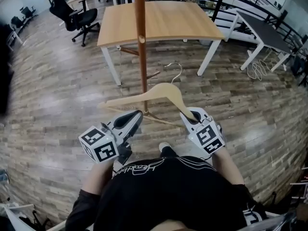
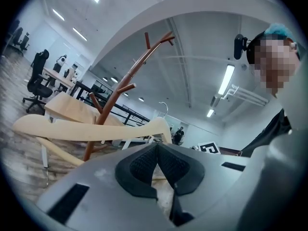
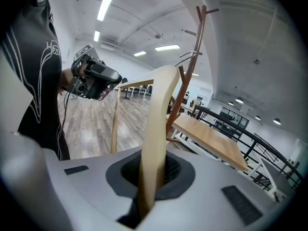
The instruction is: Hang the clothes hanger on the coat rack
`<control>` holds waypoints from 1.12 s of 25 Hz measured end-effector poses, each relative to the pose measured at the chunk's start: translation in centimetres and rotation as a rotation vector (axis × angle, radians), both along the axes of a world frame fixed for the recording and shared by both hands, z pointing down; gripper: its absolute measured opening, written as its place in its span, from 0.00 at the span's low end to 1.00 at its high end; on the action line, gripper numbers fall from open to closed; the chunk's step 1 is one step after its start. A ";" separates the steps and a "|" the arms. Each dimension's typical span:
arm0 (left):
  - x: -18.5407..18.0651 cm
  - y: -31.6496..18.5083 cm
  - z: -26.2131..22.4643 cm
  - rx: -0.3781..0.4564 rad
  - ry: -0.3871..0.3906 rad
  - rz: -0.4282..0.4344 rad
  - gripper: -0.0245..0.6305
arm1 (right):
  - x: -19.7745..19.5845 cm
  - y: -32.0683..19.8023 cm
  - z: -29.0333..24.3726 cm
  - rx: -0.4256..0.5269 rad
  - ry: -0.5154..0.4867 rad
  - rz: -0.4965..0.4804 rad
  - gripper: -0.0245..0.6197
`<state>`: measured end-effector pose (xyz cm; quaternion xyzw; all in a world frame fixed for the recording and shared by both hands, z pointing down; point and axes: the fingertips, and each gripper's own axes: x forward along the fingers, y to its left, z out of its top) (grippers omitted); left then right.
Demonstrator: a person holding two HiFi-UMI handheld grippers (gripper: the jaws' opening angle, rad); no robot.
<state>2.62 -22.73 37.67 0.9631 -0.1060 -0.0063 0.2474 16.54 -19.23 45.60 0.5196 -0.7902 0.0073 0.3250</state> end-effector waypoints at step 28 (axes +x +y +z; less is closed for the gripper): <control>3.0 -10.2 -1.3 -0.013 -0.015 -0.377 0.05 | 1.9 -17.1 -2.5 0.051 0.017 -0.387 0.10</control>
